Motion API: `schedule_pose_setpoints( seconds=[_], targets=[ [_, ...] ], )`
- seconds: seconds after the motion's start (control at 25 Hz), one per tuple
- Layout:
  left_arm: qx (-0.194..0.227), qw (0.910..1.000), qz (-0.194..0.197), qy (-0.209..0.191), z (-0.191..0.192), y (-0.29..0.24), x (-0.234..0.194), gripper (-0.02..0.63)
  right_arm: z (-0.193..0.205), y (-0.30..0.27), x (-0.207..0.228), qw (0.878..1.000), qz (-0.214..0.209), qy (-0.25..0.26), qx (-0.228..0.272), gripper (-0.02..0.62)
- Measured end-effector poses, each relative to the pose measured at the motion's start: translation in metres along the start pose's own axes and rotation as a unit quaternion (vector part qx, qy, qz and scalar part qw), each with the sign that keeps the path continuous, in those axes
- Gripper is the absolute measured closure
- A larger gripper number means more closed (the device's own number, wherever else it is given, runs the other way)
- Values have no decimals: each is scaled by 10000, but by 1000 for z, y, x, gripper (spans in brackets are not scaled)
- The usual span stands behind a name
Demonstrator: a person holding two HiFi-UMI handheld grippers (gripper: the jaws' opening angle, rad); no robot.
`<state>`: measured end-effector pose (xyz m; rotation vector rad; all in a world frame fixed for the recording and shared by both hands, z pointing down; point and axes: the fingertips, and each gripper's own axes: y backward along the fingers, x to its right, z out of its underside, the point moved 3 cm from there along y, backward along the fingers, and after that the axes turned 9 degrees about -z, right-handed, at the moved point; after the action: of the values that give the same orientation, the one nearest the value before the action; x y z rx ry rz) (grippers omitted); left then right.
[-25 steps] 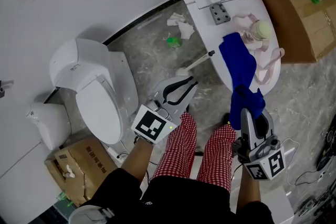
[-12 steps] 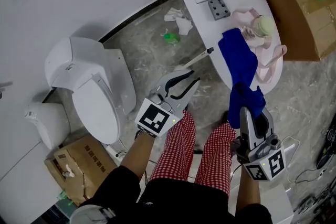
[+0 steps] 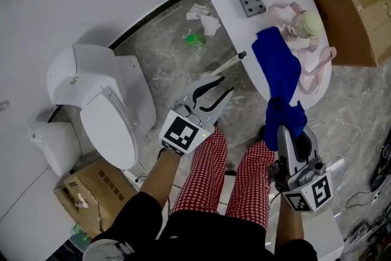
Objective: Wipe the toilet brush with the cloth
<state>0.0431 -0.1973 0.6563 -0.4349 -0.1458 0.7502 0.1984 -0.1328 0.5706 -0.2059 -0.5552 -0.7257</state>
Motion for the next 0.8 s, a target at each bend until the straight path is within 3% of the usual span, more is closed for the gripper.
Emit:
schedule_pose_setpoints(
  seconds=[0.8],
  targets=[
    [-345, 9983, 432, -170, 36, -49, -15, 494, 15, -16, 23, 9993, 362, -82, -15, 532]
  ],
)
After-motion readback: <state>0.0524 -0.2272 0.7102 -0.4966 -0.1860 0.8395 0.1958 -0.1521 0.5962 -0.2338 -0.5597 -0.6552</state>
